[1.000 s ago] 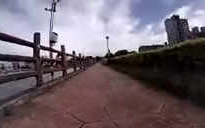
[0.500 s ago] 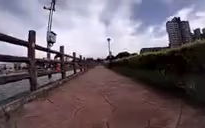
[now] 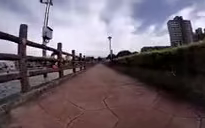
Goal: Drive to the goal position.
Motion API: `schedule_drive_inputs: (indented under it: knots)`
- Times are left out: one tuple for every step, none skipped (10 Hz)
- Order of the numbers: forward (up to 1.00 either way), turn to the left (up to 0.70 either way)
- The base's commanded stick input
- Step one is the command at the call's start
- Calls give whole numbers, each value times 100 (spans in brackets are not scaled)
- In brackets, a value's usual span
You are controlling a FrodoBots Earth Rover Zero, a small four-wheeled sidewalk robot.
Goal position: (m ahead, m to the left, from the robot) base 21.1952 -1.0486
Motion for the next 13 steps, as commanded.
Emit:
schedule_drive_inputs:
  knots:
    - [70,11]
    - [70,11]
    - [70,11]
    - [70,11]
    - [70,11]
    - [70,11]
    - [70,11]
    - [70,11]
    - [70,11]
    - [70,11]
    - [70,11]
    - [70,11]
    - [70,11]
